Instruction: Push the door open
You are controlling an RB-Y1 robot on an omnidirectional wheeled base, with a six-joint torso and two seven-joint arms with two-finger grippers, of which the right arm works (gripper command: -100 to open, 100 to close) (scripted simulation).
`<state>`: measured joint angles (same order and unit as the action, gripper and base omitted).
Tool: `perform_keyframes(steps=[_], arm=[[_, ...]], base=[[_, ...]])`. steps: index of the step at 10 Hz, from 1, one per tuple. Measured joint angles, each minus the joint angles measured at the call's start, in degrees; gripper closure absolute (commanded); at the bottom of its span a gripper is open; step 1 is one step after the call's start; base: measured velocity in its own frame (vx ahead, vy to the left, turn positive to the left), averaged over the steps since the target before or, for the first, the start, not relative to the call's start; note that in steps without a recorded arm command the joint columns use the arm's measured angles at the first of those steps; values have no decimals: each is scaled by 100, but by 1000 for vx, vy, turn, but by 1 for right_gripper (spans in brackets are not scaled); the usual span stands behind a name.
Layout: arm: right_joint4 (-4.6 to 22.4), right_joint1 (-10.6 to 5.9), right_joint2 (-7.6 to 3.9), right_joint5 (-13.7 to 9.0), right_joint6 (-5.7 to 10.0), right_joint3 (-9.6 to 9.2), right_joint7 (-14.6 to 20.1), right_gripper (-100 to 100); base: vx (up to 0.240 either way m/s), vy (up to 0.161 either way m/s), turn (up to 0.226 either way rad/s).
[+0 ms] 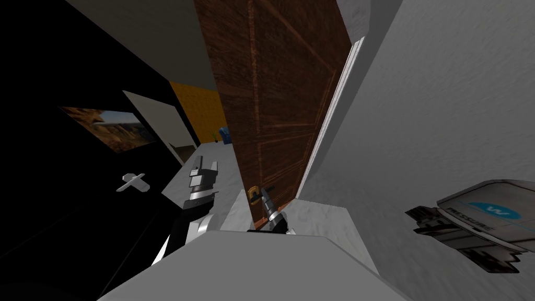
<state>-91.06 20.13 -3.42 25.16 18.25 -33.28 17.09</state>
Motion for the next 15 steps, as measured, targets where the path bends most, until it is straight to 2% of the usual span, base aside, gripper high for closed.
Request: perform_keyframes(steps=[1,7,12,15], arm=[[2,-5,6,-1,-4,1,-2,100],[11,4,-4,0,-13,4,1,100],[75,-38,-28,-72,-21,195,-47,100],[114,-122,-28,-145,-26,385,-75,100]], base=[[0,0,0],[0,5,-4],[115,149,-61],[124,175,-88]])
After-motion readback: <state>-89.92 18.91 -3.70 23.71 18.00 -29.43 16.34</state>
